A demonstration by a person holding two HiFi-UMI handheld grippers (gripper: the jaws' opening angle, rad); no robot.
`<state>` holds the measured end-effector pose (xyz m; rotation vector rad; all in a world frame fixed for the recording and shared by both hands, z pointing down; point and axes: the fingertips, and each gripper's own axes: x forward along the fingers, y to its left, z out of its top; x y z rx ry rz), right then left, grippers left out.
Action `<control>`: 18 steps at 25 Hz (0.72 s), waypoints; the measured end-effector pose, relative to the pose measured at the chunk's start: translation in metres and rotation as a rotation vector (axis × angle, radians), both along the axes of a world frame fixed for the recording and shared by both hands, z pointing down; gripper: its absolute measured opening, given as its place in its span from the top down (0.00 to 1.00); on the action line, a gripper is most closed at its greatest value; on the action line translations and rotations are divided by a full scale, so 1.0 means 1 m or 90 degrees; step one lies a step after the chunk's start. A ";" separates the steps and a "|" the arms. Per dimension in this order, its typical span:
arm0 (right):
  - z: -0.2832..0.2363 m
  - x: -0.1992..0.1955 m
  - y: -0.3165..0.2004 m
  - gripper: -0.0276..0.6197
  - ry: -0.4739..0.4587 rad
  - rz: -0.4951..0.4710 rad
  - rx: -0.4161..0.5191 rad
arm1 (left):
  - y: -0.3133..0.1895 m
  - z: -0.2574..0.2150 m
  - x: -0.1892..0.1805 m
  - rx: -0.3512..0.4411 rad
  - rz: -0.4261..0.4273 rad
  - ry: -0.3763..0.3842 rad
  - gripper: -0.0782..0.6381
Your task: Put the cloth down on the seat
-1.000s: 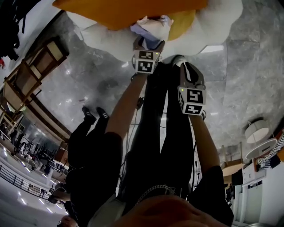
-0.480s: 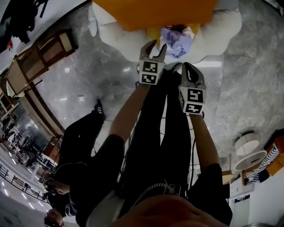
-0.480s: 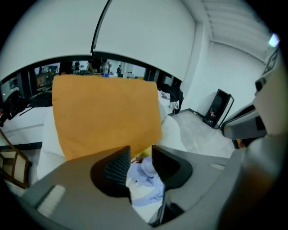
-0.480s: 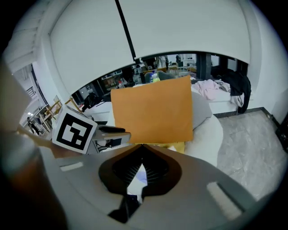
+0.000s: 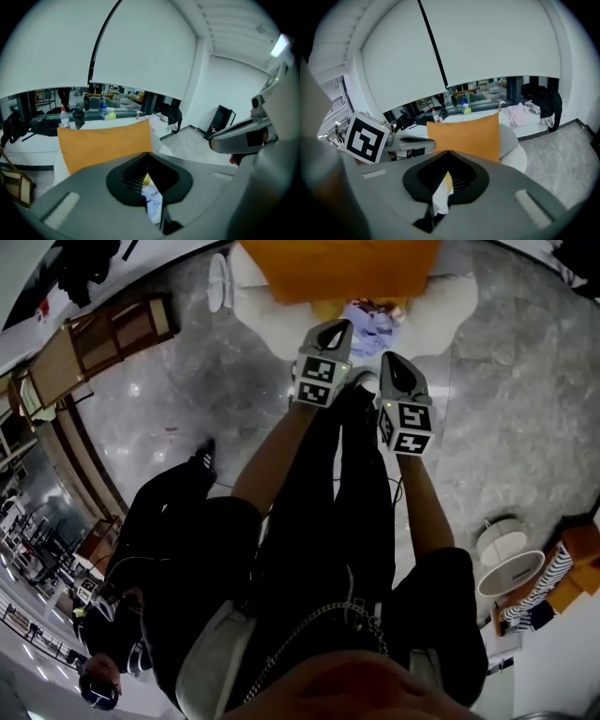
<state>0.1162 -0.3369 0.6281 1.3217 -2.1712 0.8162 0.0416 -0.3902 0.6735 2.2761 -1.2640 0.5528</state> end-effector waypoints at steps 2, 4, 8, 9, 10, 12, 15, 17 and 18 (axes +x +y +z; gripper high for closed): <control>-0.029 -0.001 -0.002 0.95 -0.006 0.014 0.018 | -0.002 -0.031 0.001 0.012 0.007 0.009 0.88; -0.058 0.003 -0.009 0.95 -0.016 0.034 0.039 | -0.006 -0.062 0.005 0.019 0.015 0.018 0.88; -0.120 0.020 -0.023 0.95 -0.058 0.094 0.078 | -0.007 -0.126 0.011 0.039 0.028 0.024 0.88; -0.136 0.023 -0.025 0.95 -0.068 0.106 0.088 | -0.008 -0.142 0.012 0.048 0.031 0.027 0.88; -0.151 0.025 -0.027 0.95 -0.076 0.113 0.099 | -0.007 -0.156 0.013 0.058 0.035 0.030 0.88; -0.178 0.028 -0.028 0.95 -0.087 0.121 0.123 | -0.001 -0.181 0.015 0.073 0.044 0.035 0.88; -0.207 0.036 -0.025 0.95 -0.090 0.126 0.148 | 0.012 -0.213 0.023 0.080 0.060 0.044 0.88; -0.222 0.036 -0.029 0.95 -0.090 0.123 0.159 | 0.017 -0.232 0.025 0.084 0.068 0.044 0.88; -0.229 0.034 -0.032 0.95 -0.091 0.119 0.166 | 0.018 -0.240 0.024 0.088 0.068 0.042 0.88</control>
